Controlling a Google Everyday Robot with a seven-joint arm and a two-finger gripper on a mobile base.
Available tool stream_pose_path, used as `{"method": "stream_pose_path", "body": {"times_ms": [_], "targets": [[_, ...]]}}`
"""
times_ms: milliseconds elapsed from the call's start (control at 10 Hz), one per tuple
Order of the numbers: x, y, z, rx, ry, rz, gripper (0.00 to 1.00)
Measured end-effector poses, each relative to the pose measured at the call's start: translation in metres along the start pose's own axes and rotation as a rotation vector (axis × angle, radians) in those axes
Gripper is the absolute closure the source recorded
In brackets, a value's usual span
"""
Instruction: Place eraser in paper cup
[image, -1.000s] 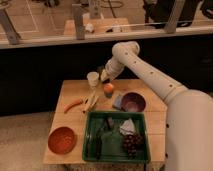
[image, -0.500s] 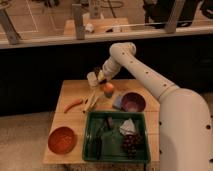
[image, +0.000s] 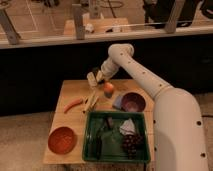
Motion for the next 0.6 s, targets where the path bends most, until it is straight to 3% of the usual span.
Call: {"method": "stream_pose_path", "body": {"times_ms": [600], "targets": [[0.0057, -0.0047, 0.0114, 0.011, -0.004, -0.014, 1.0]]}}
